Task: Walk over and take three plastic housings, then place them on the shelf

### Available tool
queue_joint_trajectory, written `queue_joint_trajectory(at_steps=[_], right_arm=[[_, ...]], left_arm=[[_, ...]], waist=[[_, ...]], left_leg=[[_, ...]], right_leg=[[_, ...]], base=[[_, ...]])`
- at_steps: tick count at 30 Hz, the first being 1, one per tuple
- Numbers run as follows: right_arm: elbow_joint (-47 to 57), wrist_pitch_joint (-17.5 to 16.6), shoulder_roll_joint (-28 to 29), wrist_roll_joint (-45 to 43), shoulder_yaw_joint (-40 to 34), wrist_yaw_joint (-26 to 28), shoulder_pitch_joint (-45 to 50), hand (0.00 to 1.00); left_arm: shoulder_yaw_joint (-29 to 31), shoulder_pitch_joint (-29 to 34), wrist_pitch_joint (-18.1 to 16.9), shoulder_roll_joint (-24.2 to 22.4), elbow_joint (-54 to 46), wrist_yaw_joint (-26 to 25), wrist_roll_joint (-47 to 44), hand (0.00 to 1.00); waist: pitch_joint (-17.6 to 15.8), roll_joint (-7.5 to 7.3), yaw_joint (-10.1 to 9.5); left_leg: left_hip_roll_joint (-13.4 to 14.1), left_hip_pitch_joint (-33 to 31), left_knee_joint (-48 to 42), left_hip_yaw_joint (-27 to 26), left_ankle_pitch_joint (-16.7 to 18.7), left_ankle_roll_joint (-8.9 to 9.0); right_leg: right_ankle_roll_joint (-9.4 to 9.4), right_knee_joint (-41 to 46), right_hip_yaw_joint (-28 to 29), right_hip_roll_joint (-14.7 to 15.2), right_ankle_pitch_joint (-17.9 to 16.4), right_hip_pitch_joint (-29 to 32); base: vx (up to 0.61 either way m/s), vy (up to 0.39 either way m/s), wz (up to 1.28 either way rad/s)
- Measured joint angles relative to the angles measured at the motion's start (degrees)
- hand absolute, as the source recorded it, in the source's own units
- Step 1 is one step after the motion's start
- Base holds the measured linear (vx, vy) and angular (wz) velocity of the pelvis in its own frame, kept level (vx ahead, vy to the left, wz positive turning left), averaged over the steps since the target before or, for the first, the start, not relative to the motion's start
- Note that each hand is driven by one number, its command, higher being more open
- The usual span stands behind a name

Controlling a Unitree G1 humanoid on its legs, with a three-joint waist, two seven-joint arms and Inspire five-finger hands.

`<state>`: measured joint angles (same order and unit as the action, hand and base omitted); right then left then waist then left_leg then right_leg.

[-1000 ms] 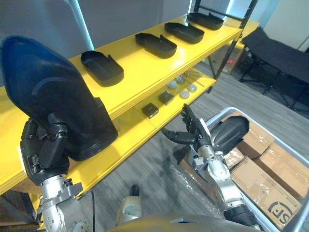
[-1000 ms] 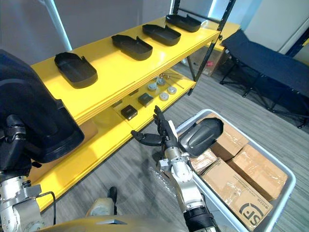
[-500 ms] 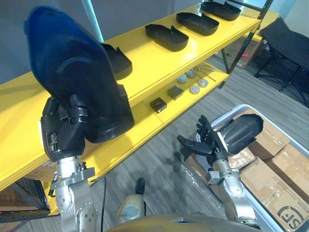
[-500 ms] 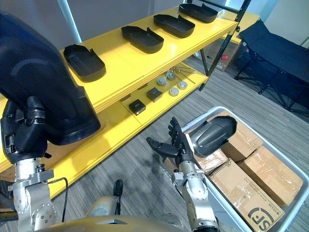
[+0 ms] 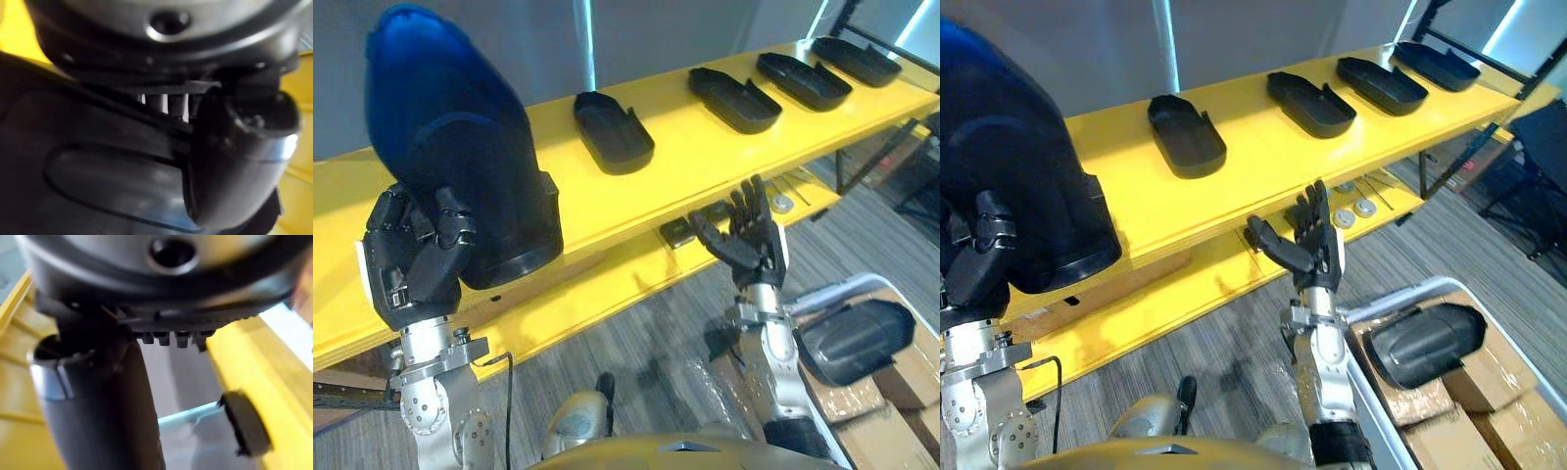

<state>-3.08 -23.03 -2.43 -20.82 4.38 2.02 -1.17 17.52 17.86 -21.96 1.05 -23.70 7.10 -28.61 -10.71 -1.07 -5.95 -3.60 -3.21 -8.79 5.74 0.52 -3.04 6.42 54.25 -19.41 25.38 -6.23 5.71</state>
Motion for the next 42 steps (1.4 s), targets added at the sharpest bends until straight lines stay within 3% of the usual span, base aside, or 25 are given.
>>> queue_joint_trajectory(at_steps=[1, 3, 6, 7, 9, 10, 11, 13, 14, 17, 24, 29, 31, 32, 33, 34, 35, 36, 37, 38, 39, 40, 42], right_arm=[[0.30, -0.10, -0.43, 0.03, 0.53, 0.73, -0.96, 1.00], [4.35, -1.05, -2.62, 0.18, 1.71, 2.31, -3.74, 1.00], [10.96, -2.68, -5.16, 0.22, 2.71, 3.81, -5.07, 1.00], [12.22, -2.69, -5.26, 0.19, 3.06, 3.97, -5.12, 1.00], [15.17, -2.75, -5.09, 0.21, 3.82, 5.07, -5.95, 1.00], [15.24, -3.18, -6.37, 0.17, 3.61, 5.43, -6.85, 1.00], [15.34, -3.36, -7.10, 0.09, 3.26, 5.33, -6.95, 1.00], [15.21, -2.65, -9.25, 0.16, 0.00, 5.03, -6.96, 1.00], [15.16, -2.16, -9.27, 0.17, -1.17, 4.82, -6.95, 1.00], [14.99, -0.92, -8.53, 0.13, -7.58, 3.62, -4.62, 1.00], [14.97, -0.54, -4.82, -1.10, -9.25, 4.09, 0.19, 1.00], [12.88, 0.29, -3.74, -2.82, -8.03, 5.99, 2.97, 1.00], [12.49, 0.34, -3.42, -5.86, -7.50, 6.59, 2.69, 1.00], [12.49, 0.42, -3.14, -9.10, -7.52, 6.30, 2.45, 1.00], [12.45, 0.92, -2.13, -12.18, -7.35, 5.86, 2.56, 1.00], [12.45, 0.95, -1.79, -12.80, -7.03, 5.82, 2.58, 1.00], [12.63, 0.91, -1.43, -13.37, -5.41, 5.75, 2.61, 1.00], [13.19, 0.87, -1.43, -13.37, -3.21, 5.51, 3.43, 1.00], [13.94, 0.85, -1.36, -13.36, -2.22, 4.96, 4.83, 1.00], [14.37, 0.82, -1.01, -13.34, -1.65, 4.63, 5.79, 1.00], [14.26, 1.06, 1.04, -13.23, -0.56, 3.78, 7.54, 1.00], [14.14, 1.13, 1.87, -13.13, 0.23, 3.45, 8.23, 1.00], [13.99, 1.19, 3.46, -11.44, 3.67, 2.32, 9.48, 1.00]], left_arm=[[-0.45, -0.44, 0.00, 0.08, 0.00, -0.38, -0.05, 0.00], [-2.38, -3.26, 0.56, 1.07, 0.07, -1.60, -0.33, 0.00], [-4.38, -4.03, 0.91, 1.55, 0.57, -1.87, -0.53, 0.00], [-4.42, -3.54, 0.93, 1.51, 0.64, -1.87, -0.57, 0.00], [-3.85, -1.87, 0.91, 1.87, 0.60, -2.01, -1.36, 0.00], [-4.07, -1.25, 1.24, 0.05, 2.05, -2.01, -2.57, 0.00], [-4.52, -0.80, 1.67, -0.72, 2.32, -1.94, -2.77, 0.00], [-5.47, 0.75, 2.52, -2.42, 3.26, 0.70, -3.27, 0.00], [-5.49, 0.66, 2.70, -2.43, 3.28, 1.47, -3.48, 0.00], [-7.42, -0.92, 2.77, -2.17, 3.24, 4.05, -5.07, 0.00], [-13.20, -2.16, 4.55, 0.24, 3.26, 3.78, -4.62, 0.00], [-13.19, -1.99, 5.39, 0.36, 3.89, 3.13, -3.82, 0.00], [-13.18, -2.33, 5.36, 0.14, 5.29, 3.08, -3.47, 0.00], [-13.80, -2.53, 5.37, 0.13, 6.04, 2.71, -2.17, 0.00], [-14.55, -2.12, 5.38, 0.04, 7.35, 2.35, -0.70, 0.00], [-14.64, -1.93, 5.38, -0.08, 7.77, 2.19, -0.20, 0.00], [-14.86, -1.64, 5.39, -0.25, 8.62, 1.63, 0.07, 0.00], [-14.97, -1.31, 5.39, -0.45, 8.68, 1.33, 0.10, 0.00], [-15.47, -1.31, 5.39, -0.52, 8.62, 1.51, 0.10, 0.00], [-15.65, -1.43, 5.39, -0.46, 8.48, 1.75, 0.10, 0.00], [-15.74, -2.03, 5.47, 0.38, 8.42, 1.97, 0.12, 0.00], [-15.71, -1.97, 5.51, 1.03, 8.43, 1.74, 0.08, 0.00], [-14.62, -2.01, 6.94, 2.16, 8.60, 0.99, 0.76, 0.00]], waist=[[-0.01, 0.48, -0.04], [0.13, 1.49, 0.13], [0.55, 1.49, 0.75], [1.07, 1.04, 0.72], [4.17, -3.27, -0.37], [4.95, -1.77, -0.03], [5.46, -0.75, 0.27], [7.26, 2.70, 0.10], [7.47, 3.01, 0.23], [7.33, 2.90, 1.12], [7.14, 1.71, 1.95], [3.78, 1.73, 2.40], [2.53, 1.05, 3.38], [1.74, 1.84, 3.41], [1.68, 2.00, 3.40], [1.71, 1.95, 3.42], [1.80, 2.09, 3.81], [2.41, 3.17, 5.06], [3.14, 4.30, 5.69], [3.49, 4.47, 6.06], [3.24, 2.26, 6.10], [3.13, 1.34, 5.99], [3.19, 0.56, 5.26]], left_leg=[[0.31, 0.60, -0.07, 0.72, 0.39, 0.06], [0.75, 1.48, -1.19, 5.20, 2.07, 0.44], [0.67, 1.34, -4.84, 10.85, 5.56, 2.14], [0.50, 1.46, -5.12, 11.72, 6.12, 2.68], [-0.03, 1.42, -5.46, 10.82, 8.66, 4.77], [4.07, 0.78, -7.56, 6.43, 10.28, 6.05], [6.43, 0.17, -7.89, 3.49, 10.14, 6.19], [11.81, -0.14, -6.00, -4.65, 7.64, 7.86], [12.33, -0.14, -5.21, -6.76, 6.77, 8.13], [11.81, 1.88, 0.23, -13.13, 2.39, 8.58], [10.03, 3.84, 4.77, -13.29, 1.03, 8.42], [10.36, -0.05, -7.16, -13.10, 3.62, 7.05], [9.65, -2.71, -10.38, -12.49, 4.85, 5.63], [11.52, -3.28, -12.14, -12.85, 5.26, 4.89], [14.59, -3.27, -13.17, -13.24, 5.02, 5.27], [15.34, -3.15, -13.29, -13.13, 4.93, 5.42], [16.75, -2.25, -13.42, -13.08, 4.78, 5.64], [17.54, -1.08, -13.36, -13.32, 4.84, 5.82], [17.34, 0.10, -11.67, -13.95, 6.27, 7.58], [16.64, 0.97, -10.27, -14.60, 8.72, 10.90], [13.78, 1.45, -10.77, -15.63, 9.25, 12.40], [12.95, 1.27, -11.43, -16.21, 9.78, 11.87], [12.20, 0.02, -13.57, -17.48, 11.32, 10.14]], right_leg=[[-1.69, -0.52, -0.37, -0.74, -2.24, 0.89], [-4.25, -11.81, 3.05, -5.82, -4.62, 3.54], [-2.76, -25.52, 11.13, -11.04, -3.30, 3.92], [-2.12, -27.53, 10.82, -11.22, -2.85, 3.65], [-2.32, -34.84, 7.06, -9.94, -0.31, 0.50], [-0.41, -37.27, 2.95, -11.50, 1.27, -3.11], [-0.72, -39.01, 1.04, -12.51, 1.08, -4.76], [-1.46, -44.51, -3.81, -15.13, 2.10, -9.01], [-1.50, -45.60, -4.95, -15.26, 2.35, -9.80], [-1.36, -47.34, -8.49, -14.37, 2.48, -12.28], [-1.06, -48.46, -8.19, -13.71, 2.67, -12.93], [-1.06, -48.53, -6.61, -12.55, 2.57, -14.81], [0.07, -49.45, -6.25, -10.76, 2.40, -15.37], [0.06, -48.24, -6.24, -10.51, 2.40, -15.32], [0.30, -47.29, -5.43, -9.24, 2.26, -15.05], [0.63, -47.03, -5.01, -8.55, 2.26, -14.89], [2.36, -46.42, -3.36, -6.29, 1.83, -13.59], [3.46, -45.24, -1.64, -4.31, 1.76, -12.31], [3.94, -45.25, -1.19, -3.65, 2.05, -12.25], [4.73, -45.35, -0.98, -3.14, 2.59, -12.33], [4.96, -45.67, 0.50, 0.05, 4.02, -12.65], [4.29, -45.97, 1.09, 0.80, 5.78, -12.50], [3.22, -46.18, 0.78, 1.20, 14.62, -10.32]], base=[[0.23, 0.015, 0.59], [0.22, -0.036, 0.91], [0.22, -0.181, 1.20], [0.24, -0.339, 0.92], [0.27, -0.420, 0.76], [0.20, -0.362, 0.89], [0.19, -0.399, 0.94], [0.21, -0.282, 0.86], [0.23, -0.173, 0.95], [0.16, -0.062, 0.69], [0.08, 0.013, 0.09], [-0.04, 0.057, -0.02], [-0.08, 0.164, 0.22], [-0.10, 0.155, 0.00], [-0.12, 0.240, -0.15], [-0.12, 0.295, -0.40], [-0.10, 0.375, -0.44], [-0.06, 0.469, -0.37], [-0.03, 0.502, -0.11], [0.02, 0.513, 0.03], [0.03, 0.369, -0.01], [0.01, 0.428, -0.09], [-0.02, 0.430, -0.20]])
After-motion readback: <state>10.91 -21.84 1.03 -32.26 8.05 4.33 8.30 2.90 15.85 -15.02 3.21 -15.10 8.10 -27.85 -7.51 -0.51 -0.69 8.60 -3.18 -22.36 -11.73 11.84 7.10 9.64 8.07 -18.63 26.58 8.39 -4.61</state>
